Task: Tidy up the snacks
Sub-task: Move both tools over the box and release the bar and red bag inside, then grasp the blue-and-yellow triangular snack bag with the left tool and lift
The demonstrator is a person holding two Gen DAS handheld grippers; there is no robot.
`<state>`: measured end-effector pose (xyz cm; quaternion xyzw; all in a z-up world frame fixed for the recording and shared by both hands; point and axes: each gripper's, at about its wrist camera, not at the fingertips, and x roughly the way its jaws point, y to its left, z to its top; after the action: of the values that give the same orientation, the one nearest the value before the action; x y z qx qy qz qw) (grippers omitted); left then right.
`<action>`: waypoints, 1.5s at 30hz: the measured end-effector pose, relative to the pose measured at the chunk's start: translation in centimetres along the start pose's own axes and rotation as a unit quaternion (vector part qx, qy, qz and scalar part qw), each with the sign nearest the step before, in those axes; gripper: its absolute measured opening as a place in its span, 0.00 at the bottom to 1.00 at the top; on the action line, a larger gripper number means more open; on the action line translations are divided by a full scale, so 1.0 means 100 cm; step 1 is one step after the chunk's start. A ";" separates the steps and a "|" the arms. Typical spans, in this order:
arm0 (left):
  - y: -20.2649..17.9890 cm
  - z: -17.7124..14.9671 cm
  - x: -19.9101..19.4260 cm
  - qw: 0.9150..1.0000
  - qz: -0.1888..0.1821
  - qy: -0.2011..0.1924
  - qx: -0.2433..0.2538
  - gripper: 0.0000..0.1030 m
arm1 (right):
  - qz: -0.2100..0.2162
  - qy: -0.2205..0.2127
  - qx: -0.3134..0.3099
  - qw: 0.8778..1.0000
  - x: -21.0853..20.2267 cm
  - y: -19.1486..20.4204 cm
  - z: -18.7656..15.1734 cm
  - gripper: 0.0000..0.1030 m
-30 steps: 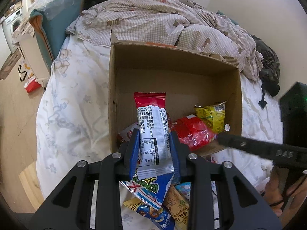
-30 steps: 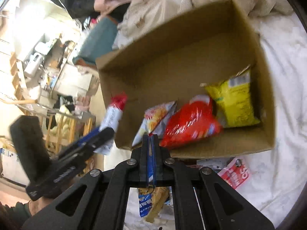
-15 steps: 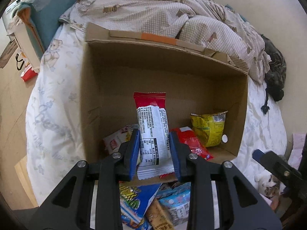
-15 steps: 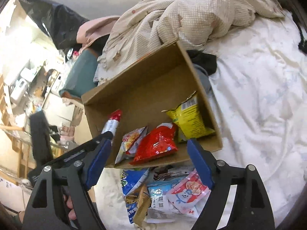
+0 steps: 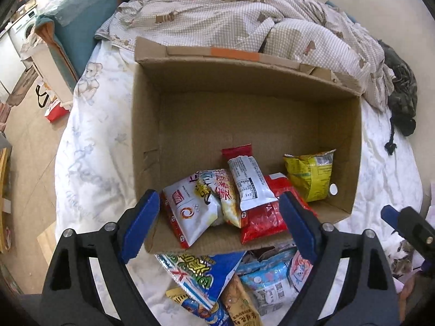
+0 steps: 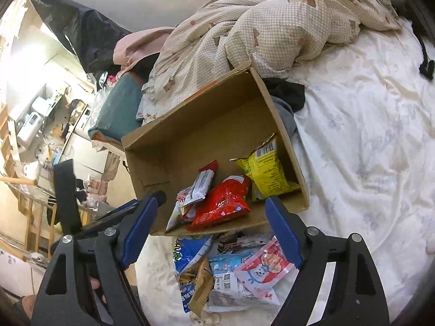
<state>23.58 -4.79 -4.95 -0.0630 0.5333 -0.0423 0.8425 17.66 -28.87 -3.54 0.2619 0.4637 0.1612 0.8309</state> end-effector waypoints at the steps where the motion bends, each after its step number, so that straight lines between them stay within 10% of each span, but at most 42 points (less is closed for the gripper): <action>1: 0.000 -0.001 -0.004 1.000 0.001 -0.004 0.001 0.85 | -0.001 0.000 -0.001 1.000 0.000 0.000 -0.001 0.82; 29: 0.049 -0.093 -0.091 0.995 0.039 -0.091 0.030 0.85 | -0.069 -0.001 -0.017 0.997 -0.029 0.003 -0.072 0.82; 42: 0.068 -0.133 -0.001 0.992 -0.039 0.100 -0.063 0.85 | -0.086 0.026 0.007 0.996 -0.007 -0.003 -0.074 0.82; 45: 0.060 -0.145 0.023 0.986 -0.049 0.136 -0.080 0.68 | -0.090 0.027 -0.003 0.996 -0.005 0.000 -0.074 0.82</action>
<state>11.46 -0.03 -14.01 -0.1500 0.6411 -0.0491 0.7511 11.01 -27.00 -6.36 0.2120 0.5074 0.0944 0.8299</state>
